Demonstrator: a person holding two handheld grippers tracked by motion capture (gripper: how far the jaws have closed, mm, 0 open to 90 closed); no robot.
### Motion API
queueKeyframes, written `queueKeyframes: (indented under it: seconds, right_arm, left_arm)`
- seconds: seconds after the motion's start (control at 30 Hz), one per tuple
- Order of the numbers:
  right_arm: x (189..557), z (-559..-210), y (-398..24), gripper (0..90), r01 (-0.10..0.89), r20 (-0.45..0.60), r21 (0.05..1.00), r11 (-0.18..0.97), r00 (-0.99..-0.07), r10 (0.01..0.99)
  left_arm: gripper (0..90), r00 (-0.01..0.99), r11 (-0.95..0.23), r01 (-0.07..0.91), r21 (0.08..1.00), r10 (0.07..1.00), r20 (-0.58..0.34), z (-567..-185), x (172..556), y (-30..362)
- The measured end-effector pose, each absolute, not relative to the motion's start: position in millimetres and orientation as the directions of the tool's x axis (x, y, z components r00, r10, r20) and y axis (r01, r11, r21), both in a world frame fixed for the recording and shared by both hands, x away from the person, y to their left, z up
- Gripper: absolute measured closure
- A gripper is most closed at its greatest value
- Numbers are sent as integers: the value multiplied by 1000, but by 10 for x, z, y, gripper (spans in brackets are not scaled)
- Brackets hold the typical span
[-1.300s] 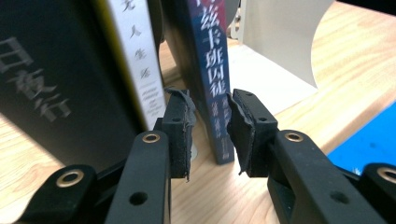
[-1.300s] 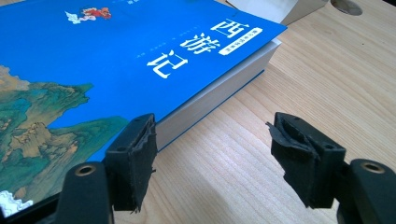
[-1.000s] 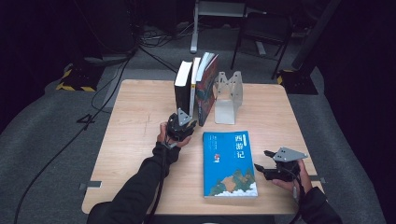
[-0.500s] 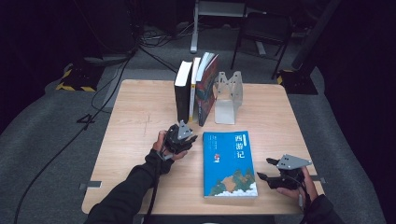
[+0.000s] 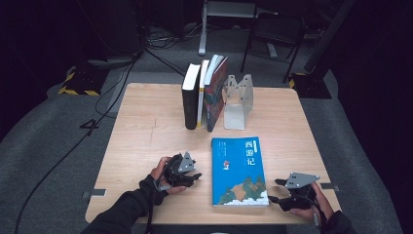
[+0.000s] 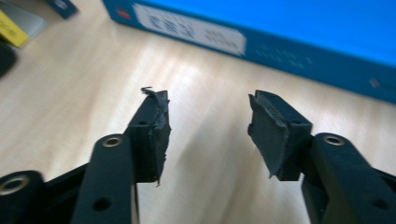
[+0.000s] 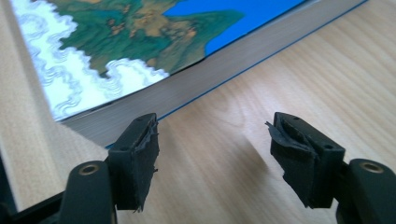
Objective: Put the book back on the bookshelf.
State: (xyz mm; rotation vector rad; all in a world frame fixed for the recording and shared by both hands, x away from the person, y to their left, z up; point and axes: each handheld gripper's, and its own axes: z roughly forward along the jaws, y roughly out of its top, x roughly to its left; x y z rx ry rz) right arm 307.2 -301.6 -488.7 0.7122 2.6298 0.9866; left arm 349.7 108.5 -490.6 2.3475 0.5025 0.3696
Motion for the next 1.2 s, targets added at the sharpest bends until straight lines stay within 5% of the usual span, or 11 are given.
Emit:
queueKeyframes:
  seconds: [0.73,1.2]
  right_arm:
    - [3025,-4863,-3005,345,301,-49,681,667,-891,452]
    - [3039,-4879,-3006,371,285,-44,676,679,-905,424]
  left_arm:
    - [304,900,-650,326,687,436,-13,-5008,3473,1270]
    - [233,904,-640,313,702,426,-15,-5040,3492,1263]
